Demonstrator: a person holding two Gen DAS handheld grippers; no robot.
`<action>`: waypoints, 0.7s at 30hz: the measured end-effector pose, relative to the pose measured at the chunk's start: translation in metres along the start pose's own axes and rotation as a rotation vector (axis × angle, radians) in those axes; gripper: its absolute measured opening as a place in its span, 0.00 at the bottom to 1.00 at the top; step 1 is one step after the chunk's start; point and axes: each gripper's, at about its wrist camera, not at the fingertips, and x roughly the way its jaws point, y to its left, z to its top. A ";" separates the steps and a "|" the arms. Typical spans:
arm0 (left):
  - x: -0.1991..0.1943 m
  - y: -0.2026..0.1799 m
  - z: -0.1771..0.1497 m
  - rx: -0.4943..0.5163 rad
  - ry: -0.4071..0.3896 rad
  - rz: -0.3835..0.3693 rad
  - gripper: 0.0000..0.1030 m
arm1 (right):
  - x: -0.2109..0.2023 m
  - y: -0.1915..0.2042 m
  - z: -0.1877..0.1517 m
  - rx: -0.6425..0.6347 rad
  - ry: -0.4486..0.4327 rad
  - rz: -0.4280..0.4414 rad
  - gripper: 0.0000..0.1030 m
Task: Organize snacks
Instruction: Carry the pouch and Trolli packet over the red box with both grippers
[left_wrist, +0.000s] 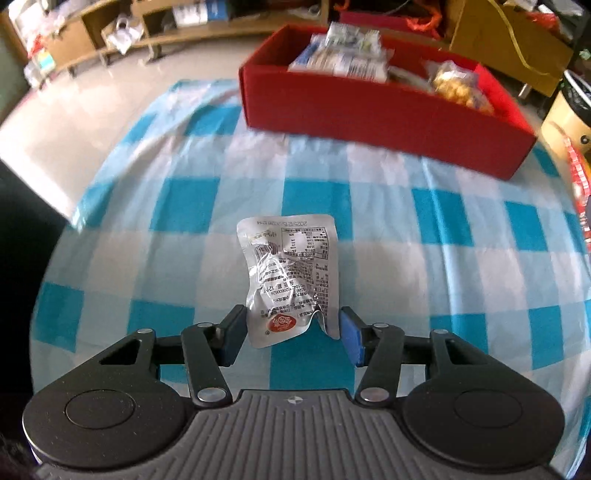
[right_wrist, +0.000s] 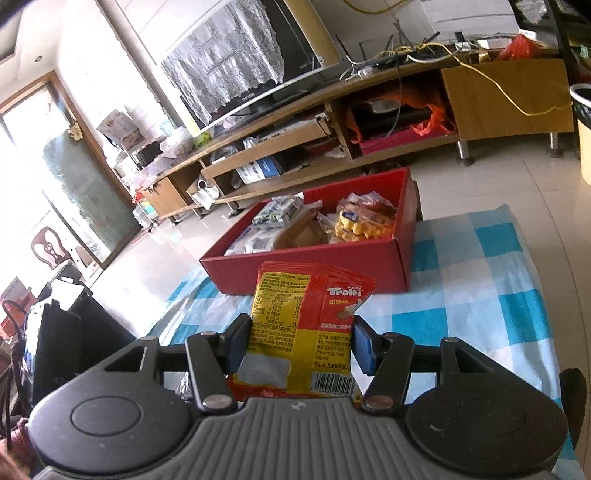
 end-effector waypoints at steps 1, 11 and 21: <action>-0.006 -0.002 0.002 0.011 -0.022 -0.001 0.59 | -0.001 0.001 0.000 -0.001 -0.005 0.000 0.52; -0.035 -0.013 0.036 0.070 -0.169 -0.046 0.59 | 0.000 0.010 0.021 -0.024 -0.037 -0.063 0.52; -0.032 -0.018 0.079 0.099 -0.248 -0.038 0.59 | 0.023 0.029 0.059 -0.092 -0.058 -0.097 0.52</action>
